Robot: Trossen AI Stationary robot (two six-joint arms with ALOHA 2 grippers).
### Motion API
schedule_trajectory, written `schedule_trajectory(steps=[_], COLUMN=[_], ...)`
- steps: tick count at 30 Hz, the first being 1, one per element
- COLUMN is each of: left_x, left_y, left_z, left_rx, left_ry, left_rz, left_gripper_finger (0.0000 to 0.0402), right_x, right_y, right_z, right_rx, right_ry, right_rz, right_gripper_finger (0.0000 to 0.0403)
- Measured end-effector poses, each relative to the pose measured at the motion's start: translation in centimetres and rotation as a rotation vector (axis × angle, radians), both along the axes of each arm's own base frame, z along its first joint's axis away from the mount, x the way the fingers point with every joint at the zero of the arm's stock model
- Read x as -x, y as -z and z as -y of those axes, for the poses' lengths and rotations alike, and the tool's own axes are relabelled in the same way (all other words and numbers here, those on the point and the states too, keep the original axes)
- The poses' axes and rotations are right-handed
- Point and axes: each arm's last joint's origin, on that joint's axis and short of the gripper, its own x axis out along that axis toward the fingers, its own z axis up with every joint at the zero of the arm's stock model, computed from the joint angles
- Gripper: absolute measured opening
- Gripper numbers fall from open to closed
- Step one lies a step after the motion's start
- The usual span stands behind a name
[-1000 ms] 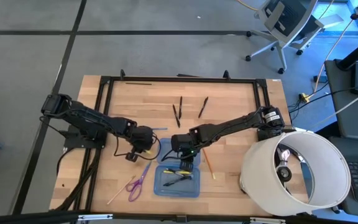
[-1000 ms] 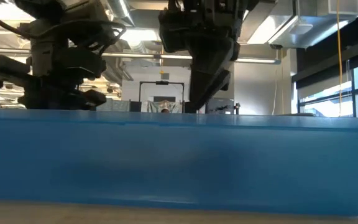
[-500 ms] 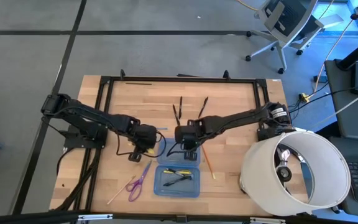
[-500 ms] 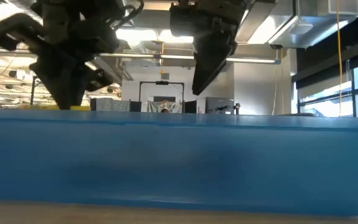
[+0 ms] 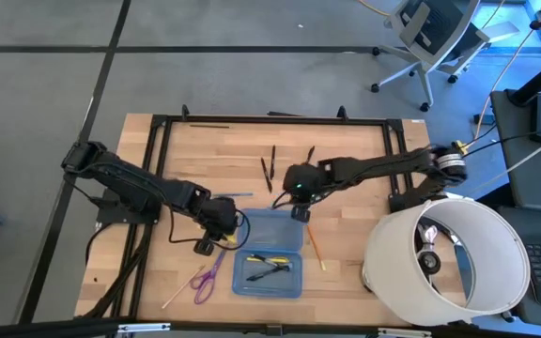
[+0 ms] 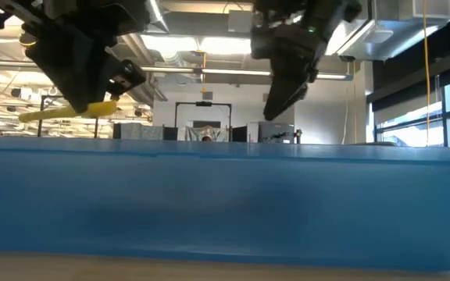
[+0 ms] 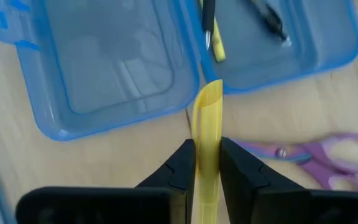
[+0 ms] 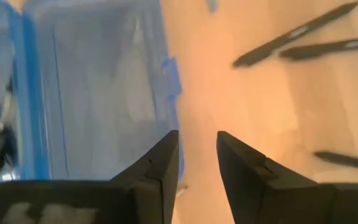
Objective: Pick & place school supplies into a supply box
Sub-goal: Put the yellow pen into the blue supply box
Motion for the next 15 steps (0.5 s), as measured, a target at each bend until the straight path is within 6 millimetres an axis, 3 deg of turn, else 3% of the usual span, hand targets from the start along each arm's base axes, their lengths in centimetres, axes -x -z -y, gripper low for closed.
schedule_trajectory(steps=[5, 10, 15], left_x=[-0.7, -2.1, -3.6], left_y=[-0.5, -1.6, -3.4], left_z=[0.7, 1.1, 1.1], left_rx=[-0.018, 0.016, 0.171], left_ry=[-0.015, -0.058, -0.153], left_rz=[0.115, 0.296, 0.487], left_gripper_finger=[0.0049, 0.0048, 0.0049], right_x=[2.5, 5.1, 6.7], right_y=[0.7, 2.6, 4.4], right_z=[0.1, 0.1, 0.0], right_rx=[-0.076, -0.164, -0.202], right_ry=[0.117, 0.269, 0.35], right_rz=[0.115, 0.047, -0.005], right_gripper_finger=[0.0113, 0.0113, 0.0113])
